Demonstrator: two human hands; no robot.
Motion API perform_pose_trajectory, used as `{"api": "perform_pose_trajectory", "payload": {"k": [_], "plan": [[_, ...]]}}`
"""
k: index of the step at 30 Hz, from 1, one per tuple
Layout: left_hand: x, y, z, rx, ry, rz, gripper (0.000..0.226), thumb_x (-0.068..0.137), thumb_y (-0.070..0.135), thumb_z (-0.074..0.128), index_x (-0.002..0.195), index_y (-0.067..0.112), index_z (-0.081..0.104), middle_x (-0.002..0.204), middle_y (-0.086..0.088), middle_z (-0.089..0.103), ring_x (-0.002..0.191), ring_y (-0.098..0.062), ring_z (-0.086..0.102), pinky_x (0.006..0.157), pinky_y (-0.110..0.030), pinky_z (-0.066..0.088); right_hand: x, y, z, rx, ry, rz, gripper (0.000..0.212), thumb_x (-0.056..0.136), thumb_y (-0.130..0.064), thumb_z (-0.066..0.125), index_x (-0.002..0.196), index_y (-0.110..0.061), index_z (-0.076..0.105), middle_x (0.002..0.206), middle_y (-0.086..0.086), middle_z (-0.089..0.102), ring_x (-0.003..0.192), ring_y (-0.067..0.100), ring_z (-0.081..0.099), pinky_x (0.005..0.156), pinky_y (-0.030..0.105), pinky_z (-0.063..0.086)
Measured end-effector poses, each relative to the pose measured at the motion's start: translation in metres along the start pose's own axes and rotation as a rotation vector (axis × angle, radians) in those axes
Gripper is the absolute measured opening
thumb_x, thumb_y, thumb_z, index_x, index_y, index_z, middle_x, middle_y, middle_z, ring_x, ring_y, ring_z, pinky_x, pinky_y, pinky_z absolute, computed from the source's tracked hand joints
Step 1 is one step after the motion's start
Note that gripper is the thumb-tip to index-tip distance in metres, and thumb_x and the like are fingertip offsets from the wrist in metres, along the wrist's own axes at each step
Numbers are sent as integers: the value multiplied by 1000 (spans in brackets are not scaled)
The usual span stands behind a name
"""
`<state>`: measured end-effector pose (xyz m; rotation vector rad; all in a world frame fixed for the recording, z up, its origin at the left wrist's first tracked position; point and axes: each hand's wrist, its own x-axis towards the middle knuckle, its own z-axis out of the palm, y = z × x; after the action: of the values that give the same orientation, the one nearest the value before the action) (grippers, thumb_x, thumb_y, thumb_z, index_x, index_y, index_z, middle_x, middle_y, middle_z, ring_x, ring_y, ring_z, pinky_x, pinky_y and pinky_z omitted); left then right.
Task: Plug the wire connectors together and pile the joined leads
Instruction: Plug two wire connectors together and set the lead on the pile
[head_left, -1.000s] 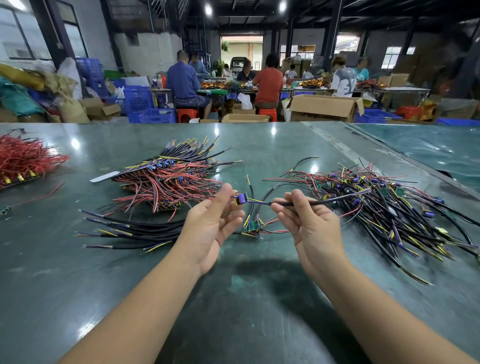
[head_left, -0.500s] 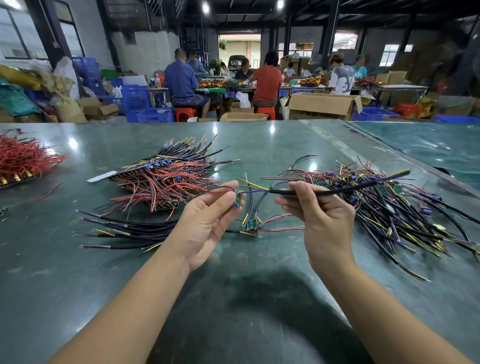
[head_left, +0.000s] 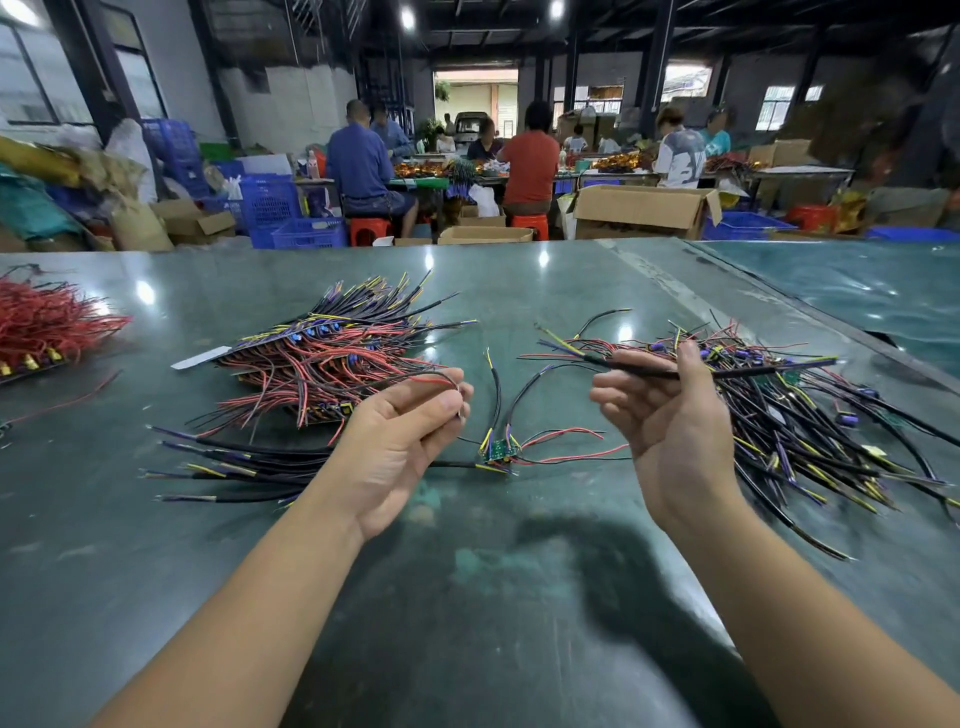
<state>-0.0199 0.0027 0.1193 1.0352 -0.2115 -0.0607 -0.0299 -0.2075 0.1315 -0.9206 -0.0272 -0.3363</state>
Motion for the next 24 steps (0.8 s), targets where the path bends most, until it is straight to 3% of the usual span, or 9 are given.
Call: {"api": "perform_pose_trajectory", "payload": {"k": [3,6,9,11,12,15,17,19,24], "plan": [[3,-4,0,66,112,10,19,63,10,70,82,11,71,76,1,68,65,-4,63,63,-14,53,4,5,-2,-7,-15,113,42,98,-23,29,89,-2,64,64,10,68,54,16,65,51,17,51],[4,-5,-2,75,174,9,26,62,11,70,88,9,65,76,4,69,63,-1,63,61,-12,52,17,-1,-7,88,145,82,33,97,-19,33,88,-6,62,67,7,69,57,13,66,54,17,52],[3,-6,-1,75,180,-5,26,61,11,71,86,10,65,75,5,70,63,0,63,59,-12,52,35,-15,-22,179,272,116,21,102,-24,37,111,-7,46,107,17,62,89,22,68,64,19,55],[2,-8,1,96,167,-20,24,62,10,71,85,10,63,69,6,68,60,0,61,58,-12,51,37,-16,-28,32,301,244,24,101,-16,40,120,-2,40,117,24,54,100,30,63,55,18,55],[2,-10,3,109,159,-29,23,63,10,71,84,11,62,66,7,66,58,0,60,57,-12,50,33,-13,-26,-61,287,296,23,99,-12,41,117,1,45,113,25,55,94,30,65,48,17,53],[-1,-15,7,148,122,-61,18,65,10,71,80,12,61,62,9,63,56,0,57,56,-12,49,10,5,-8,-356,18,298,11,94,-10,51,94,-3,60,85,14,62,60,15,64,51,17,50],[-4,-19,11,179,83,-68,18,63,14,72,78,13,62,65,7,63,60,-2,58,58,-13,50,-8,19,7,-498,-274,239,9,92,-13,58,97,-10,65,84,7,66,64,11,65,60,19,53],[-5,-23,14,165,53,-63,22,63,15,72,81,9,62,71,0,65,66,-8,63,59,-16,52,-23,31,16,-614,-461,131,13,88,-14,66,101,-17,68,88,0,70,73,7,65,68,20,53],[-4,-28,17,143,140,-56,25,69,26,70,74,1,67,70,-11,69,60,-13,67,55,-16,52,-30,41,23,-572,-446,42,15,80,-2,72,85,-16,72,74,-5,72,69,4,63,67,17,50]]}}
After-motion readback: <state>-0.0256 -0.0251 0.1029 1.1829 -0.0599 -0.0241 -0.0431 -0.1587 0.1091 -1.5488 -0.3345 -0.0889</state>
